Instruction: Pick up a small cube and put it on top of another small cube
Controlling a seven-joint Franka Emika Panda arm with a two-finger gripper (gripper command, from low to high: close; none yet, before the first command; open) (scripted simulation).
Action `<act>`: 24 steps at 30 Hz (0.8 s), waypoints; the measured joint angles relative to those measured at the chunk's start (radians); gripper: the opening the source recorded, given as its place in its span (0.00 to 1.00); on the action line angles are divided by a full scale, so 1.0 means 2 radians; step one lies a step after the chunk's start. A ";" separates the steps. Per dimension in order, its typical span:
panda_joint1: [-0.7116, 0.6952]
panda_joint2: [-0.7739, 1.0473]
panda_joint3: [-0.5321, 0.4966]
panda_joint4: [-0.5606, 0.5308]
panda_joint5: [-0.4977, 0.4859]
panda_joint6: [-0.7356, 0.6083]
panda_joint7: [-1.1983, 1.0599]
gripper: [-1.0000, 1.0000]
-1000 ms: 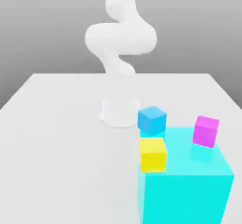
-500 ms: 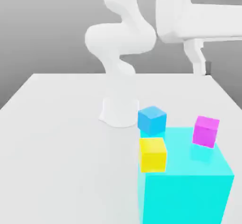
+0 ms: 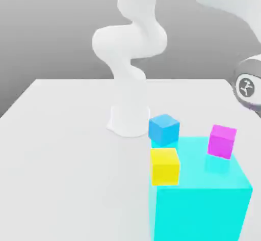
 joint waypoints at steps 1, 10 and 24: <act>0.004 0.018 -0.002 0.004 -0.004 0.009 0.001 0.50; 0.015 0.082 -0.012 0.019 -0.016 0.052 0.006 0.00; 0.006 -0.122 -0.036 -0.062 -0.054 0.001 -0.003 0.00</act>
